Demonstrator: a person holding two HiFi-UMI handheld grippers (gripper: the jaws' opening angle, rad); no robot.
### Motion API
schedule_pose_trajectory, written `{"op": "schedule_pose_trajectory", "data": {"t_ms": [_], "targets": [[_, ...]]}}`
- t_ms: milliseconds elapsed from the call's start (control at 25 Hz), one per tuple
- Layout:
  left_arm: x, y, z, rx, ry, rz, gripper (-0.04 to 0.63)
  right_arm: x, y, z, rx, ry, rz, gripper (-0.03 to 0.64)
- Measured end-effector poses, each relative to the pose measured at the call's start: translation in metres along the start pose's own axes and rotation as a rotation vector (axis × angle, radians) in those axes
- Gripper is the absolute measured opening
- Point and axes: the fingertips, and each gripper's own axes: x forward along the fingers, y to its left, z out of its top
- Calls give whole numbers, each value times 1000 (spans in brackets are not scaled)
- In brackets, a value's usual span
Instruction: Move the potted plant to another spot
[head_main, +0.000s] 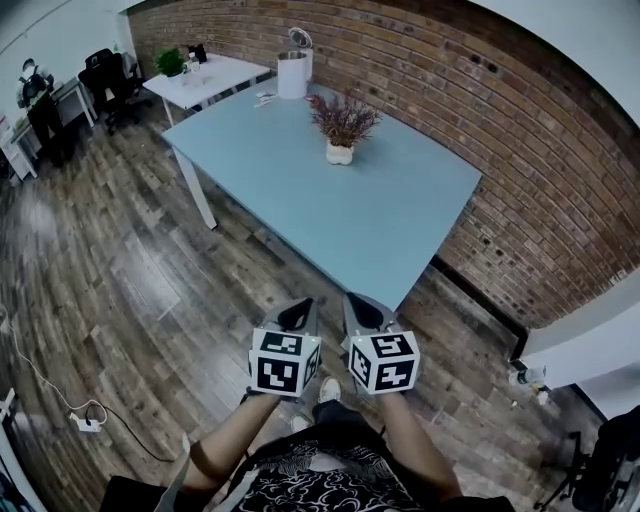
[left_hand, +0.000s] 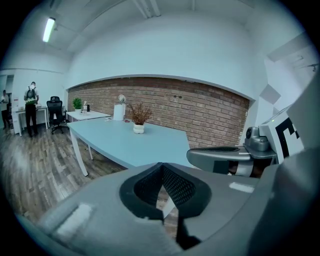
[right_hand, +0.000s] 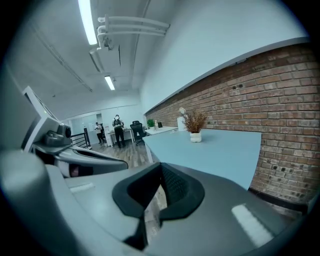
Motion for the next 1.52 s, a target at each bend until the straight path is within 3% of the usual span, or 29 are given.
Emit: {"op": "schedule_pose_trajectory", "data": {"t_ms": [480,1520], "targets": [[31,25,15,21,9,0,0,41,-14,12,7,-7,-6,6],[179,79,99,42,59,-4,0,178,-94,73,42,19,7,6]]}}
